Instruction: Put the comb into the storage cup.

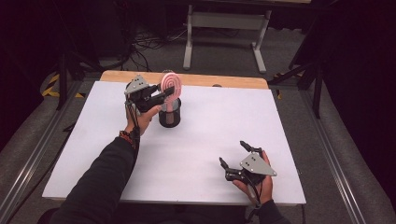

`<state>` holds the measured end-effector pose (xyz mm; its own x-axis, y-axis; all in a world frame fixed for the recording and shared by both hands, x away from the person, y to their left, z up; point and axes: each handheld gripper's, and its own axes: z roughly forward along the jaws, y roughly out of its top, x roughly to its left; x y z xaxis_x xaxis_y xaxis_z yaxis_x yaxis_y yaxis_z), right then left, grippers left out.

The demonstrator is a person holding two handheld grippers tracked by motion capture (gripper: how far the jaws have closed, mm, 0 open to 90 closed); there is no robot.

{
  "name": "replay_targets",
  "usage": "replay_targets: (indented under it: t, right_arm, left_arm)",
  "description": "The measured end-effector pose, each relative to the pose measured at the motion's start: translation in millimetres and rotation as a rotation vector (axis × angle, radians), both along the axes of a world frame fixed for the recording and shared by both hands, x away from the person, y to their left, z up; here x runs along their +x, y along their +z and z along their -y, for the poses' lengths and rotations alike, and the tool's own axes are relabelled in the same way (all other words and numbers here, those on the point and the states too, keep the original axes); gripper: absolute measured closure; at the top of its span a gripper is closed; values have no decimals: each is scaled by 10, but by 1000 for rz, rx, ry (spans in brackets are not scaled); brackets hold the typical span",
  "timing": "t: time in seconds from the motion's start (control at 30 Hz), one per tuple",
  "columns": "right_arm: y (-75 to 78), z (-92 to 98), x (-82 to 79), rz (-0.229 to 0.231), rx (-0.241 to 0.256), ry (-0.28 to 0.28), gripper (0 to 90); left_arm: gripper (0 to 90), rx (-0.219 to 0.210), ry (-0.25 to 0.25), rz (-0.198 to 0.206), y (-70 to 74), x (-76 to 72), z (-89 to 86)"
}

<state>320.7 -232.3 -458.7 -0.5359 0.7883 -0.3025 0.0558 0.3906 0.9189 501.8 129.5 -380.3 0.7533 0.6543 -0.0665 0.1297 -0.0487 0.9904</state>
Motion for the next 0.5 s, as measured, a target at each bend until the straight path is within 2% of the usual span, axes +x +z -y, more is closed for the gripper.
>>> replay_targets:
  t: [0.23, 0.5]
  right_arm:
    - [-9, -8, 2, -3, -7, 2, 109]
    - [-18, -14, 9, -9, -11, 3, 109]
  left_arm:
    - [628, -2, 7, -16, -56, 17, -8]
    - [621, -11, -9, -20, -79, 16, -12]
